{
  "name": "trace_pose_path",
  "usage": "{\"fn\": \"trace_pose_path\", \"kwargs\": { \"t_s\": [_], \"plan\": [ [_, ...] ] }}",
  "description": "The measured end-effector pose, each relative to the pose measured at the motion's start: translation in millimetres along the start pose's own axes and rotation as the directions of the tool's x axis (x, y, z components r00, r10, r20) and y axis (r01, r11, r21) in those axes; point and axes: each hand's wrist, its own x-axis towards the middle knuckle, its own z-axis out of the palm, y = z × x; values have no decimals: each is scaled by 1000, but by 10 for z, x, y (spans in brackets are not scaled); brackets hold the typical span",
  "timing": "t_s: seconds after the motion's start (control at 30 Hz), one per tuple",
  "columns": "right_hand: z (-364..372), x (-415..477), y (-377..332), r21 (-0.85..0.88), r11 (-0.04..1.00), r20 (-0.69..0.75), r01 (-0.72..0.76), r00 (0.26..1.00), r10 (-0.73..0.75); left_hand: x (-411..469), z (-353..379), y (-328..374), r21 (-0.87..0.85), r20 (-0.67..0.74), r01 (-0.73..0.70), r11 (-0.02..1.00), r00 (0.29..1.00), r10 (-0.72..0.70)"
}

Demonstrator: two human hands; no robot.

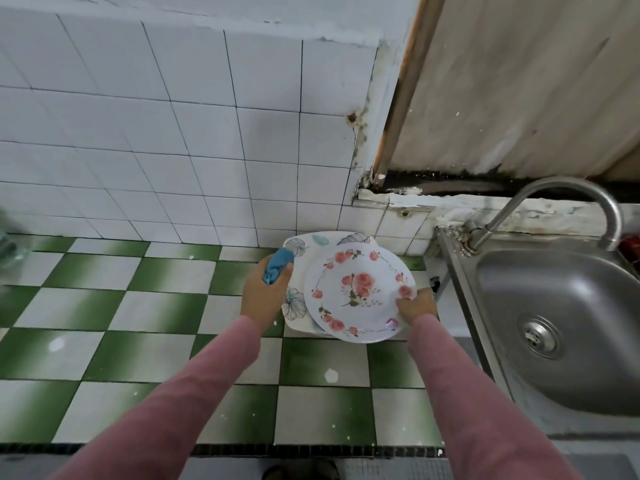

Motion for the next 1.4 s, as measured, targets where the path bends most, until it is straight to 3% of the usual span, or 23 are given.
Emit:
{"fn": "trace_pose_path", "kwargs": {
  "t_s": [0.27, 0.57, 1.03, 1.4],
  "plan": [
    [-255, -67, 55, 263, 964, 88, -45, 996, 23, 27, 75, 89, -20, -32, -4, 1000, 999, 3],
    [-187, -165, 87, 609, 776, 162, -162, 984, 78, 9, 109, 132, -15, -77, -19, 1000, 997, 18],
    [-98, -365, 8, 677, 719, 140, -158, 987, 85, -82, 128, 112, -13, -58, -12, 1000, 998, 11],
    [-36, -575, -205, 729, 682, 129, -67, 991, -40, -164, 102, 115, -13, -62, -35, 999, 997, 34]
  ]
}}
